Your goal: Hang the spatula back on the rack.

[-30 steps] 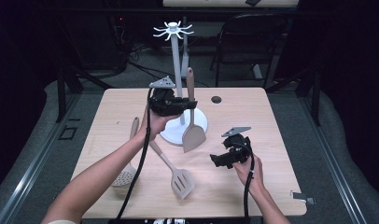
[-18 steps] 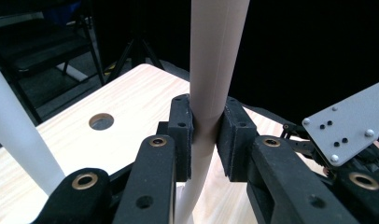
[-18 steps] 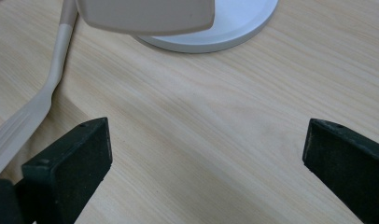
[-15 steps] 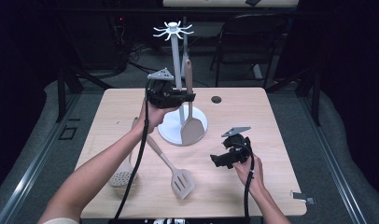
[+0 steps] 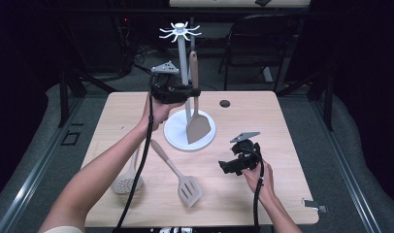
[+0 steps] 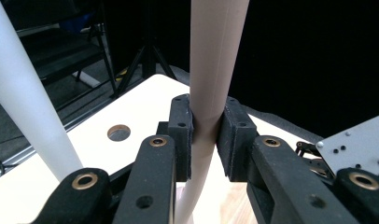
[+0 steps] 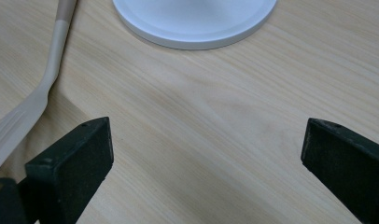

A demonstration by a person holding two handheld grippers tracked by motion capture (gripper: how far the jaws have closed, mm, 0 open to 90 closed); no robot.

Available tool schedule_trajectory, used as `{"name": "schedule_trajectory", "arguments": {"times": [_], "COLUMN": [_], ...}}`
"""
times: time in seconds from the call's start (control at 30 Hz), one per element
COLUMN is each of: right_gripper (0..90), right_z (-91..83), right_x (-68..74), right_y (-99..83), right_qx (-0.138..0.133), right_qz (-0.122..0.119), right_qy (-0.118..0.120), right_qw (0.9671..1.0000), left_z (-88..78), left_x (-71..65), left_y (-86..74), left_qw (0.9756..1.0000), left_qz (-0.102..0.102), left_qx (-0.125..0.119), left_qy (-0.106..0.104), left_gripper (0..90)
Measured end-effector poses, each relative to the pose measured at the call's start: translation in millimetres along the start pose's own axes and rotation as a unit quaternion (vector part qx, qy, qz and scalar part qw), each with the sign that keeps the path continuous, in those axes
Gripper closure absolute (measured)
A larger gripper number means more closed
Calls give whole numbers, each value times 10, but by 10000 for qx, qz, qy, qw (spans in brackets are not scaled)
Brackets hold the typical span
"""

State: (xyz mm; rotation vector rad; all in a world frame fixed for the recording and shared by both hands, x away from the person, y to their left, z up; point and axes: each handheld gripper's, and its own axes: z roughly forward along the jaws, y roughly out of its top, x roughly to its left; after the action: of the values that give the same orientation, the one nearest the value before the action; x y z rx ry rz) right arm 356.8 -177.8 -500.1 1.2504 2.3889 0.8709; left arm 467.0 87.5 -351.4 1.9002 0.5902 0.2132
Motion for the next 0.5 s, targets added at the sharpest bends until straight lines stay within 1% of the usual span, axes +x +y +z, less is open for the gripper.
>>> {"name": "schedule_trajectory", "arguments": {"times": [0.2,0.33,0.5], "right_gripper": [19,19,17], "right_z": [1,12,10], "right_x": [1,-3,0], "right_y": [0,-2,0], "right_qx": [6,32,68], "right_qz": [-8,-29,-56], "right_qy": [-11,-2,-5], "right_qw": [10000,10000,10000], "left_z": [2,-8,-14], "left_x": [12,19,29], "left_y": [55,129,182], "left_qw": [10000,10000,9999], "left_qz": [15,69,103], "left_qx": [-8,-28,-24], "left_qy": [17,23,45], "left_gripper": [770,770,770]}}
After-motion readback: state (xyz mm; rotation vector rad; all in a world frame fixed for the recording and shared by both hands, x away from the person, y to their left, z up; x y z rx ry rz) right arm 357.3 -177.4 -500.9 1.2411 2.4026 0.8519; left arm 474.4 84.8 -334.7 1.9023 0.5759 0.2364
